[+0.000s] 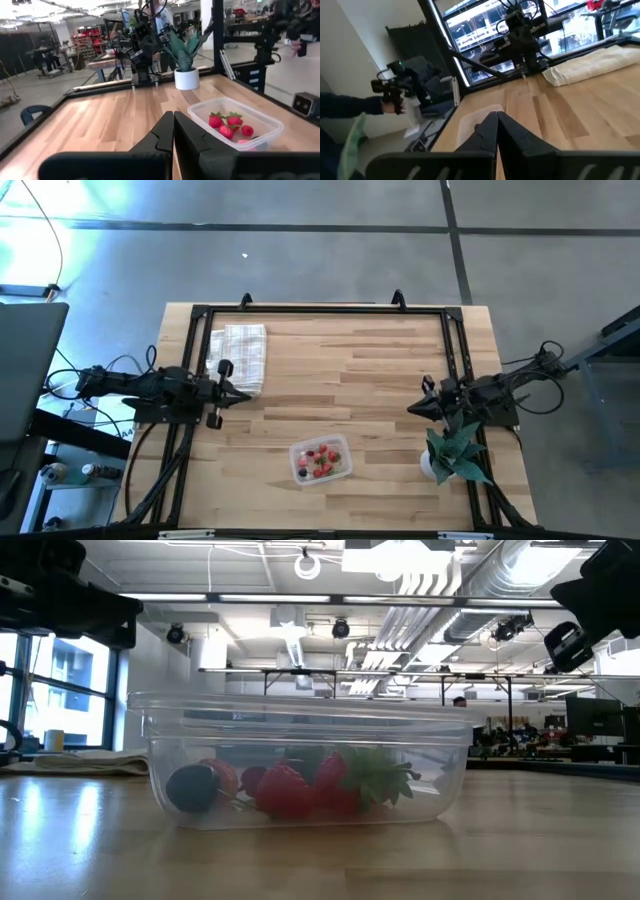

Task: Pick and placing Produce into tupperware
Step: Return to Home Position

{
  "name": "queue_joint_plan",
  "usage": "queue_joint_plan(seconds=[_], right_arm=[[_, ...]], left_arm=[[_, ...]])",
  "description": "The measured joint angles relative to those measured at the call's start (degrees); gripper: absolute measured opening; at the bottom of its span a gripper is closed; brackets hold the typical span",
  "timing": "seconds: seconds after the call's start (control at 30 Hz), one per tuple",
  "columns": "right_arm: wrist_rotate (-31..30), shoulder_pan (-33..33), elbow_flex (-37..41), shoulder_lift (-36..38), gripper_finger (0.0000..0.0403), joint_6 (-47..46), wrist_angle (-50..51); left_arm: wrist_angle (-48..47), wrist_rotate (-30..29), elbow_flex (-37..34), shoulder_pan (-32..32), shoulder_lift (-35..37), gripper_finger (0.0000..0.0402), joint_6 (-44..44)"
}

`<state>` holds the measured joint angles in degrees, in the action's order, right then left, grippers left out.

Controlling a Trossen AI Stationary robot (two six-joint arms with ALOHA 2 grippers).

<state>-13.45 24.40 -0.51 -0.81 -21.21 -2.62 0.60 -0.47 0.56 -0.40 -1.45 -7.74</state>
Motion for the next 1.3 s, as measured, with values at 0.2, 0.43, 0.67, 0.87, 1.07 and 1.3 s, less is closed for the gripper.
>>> queue_joint_plan(seconds=[0.2, 0.43, 0.67, 0.87, 1.07, 1.3], right_arm=[[0.23, 0.0, -0.02, -0.31, 0.0, 9.15, 0.08], [0.26, 0.0, -0.04, -0.34, 0.0, 17.26, 0.16], [0.33, 0.0, -0.07, -0.34, 0.0, 14.65, 0.21], [0.35, 0.0, -0.09, -0.34, 0.0, 13.67, 0.25], [0.35, 0.0, -0.11, -0.34, 0.0, 13.7, 0.28], [0.35, 0.0, -0.11, -0.34, 0.0, 13.72, 0.3]], left_arm=[[0.02, 0.04, 0.02, 0.01, -0.06, 0.0003, -5.93], [0.02, 0.04, 0.02, 0.0, -0.06, 0.0003, -15.99], [0.04, 0.04, 0.02, 0.0, -0.06, 0.0003, -20.6], [0.04, 0.04, 0.02, 0.0, -0.06, 0.0003, -20.72], [0.04, 0.04, 0.02, 0.0, -0.06, 0.0003, -20.75], [0.07, 0.04, 0.06, 0.0, -0.07, 0.0003, -20.75]])
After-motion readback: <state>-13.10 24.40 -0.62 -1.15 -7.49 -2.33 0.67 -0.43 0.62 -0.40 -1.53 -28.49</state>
